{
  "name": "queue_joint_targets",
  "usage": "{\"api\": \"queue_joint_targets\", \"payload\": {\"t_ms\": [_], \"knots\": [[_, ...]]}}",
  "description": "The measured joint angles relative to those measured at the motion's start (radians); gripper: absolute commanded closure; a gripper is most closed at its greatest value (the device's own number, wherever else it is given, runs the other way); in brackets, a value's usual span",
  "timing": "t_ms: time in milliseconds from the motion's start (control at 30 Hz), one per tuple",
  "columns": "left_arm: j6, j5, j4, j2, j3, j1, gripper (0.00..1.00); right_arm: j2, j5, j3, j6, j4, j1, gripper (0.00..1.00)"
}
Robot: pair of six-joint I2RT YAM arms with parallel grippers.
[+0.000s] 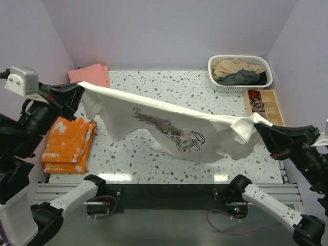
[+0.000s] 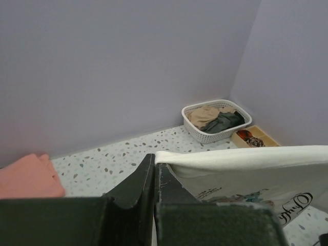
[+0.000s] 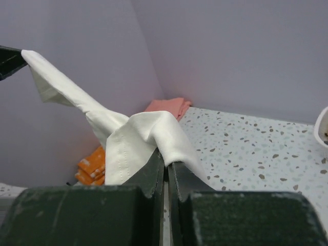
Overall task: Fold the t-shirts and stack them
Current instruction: Flatten the tshirt out
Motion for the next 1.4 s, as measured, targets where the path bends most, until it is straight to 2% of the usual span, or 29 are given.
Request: {"api": "queue_joint_targets", "payload": {"t_ms": [200, 433, 533, 733, 867, 967, 1100, 1200, 1333, 1400], "knots": [[-0.024, 0.153, -0.127, -0.028, 0.182, 0.000, 1.00, 0.008, -0.134, 0.182, -0.021, -0.061, -0.006, 1.00], [-0.084, 0.235, -0.177, -0.055, 0.253, 0.000, 1.00, 0.010, -0.166, 0.257, -0.051, -0.061, -0.016, 1.00], [-0.096, 0.218, -0.146, -0.074, 0.163, 0.000, 1.00, 0.014, -0.132, 0.227, -0.074, -0.042, -0.016, 1.00], [-0.102, 0.080, 0.010, -0.095, -0.275, 0.000, 1.00, 0.082, 0.048, -0.001, -0.103, 0.056, -0.016, 1.00], [-0.121, -0.047, 0.119, -0.030, -0.552, 0.000, 1.00, 0.262, 0.192, -0.200, -0.110, 0.158, -0.016, 1.00], [-0.132, -0.136, 0.195, 0.056, -0.686, 0.001, 1.00, 0.422, 0.284, -0.309, -0.111, 0.238, -0.017, 1.00], [-0.152, -0.233, 0.318, 0.173, -0.787, 0.001, 1.00, 0.634, 0.351, -0.406, -0.109, 0.350, -0.063, 1.00], [-0.165, -0.301, 0.436, 0.309, -0.818, 0.003, 1.00, 0.769, 0.334, -0.430, -0.083, 0.438, -0.177, 1.00], [-0.170, -0.361, 0.581, 0.547, -0.809, 0.011, 1.00, 0.943, 0.295, -0.415, -0.059, 0.541, -0.327, 1.00], [-0.169, -0.378, 0.618, 0.680, -0.767, 0.019, 1.00, 1.069, 0.251, -0.341, -0.055, 0.559, -0.385, 1.00]]}}
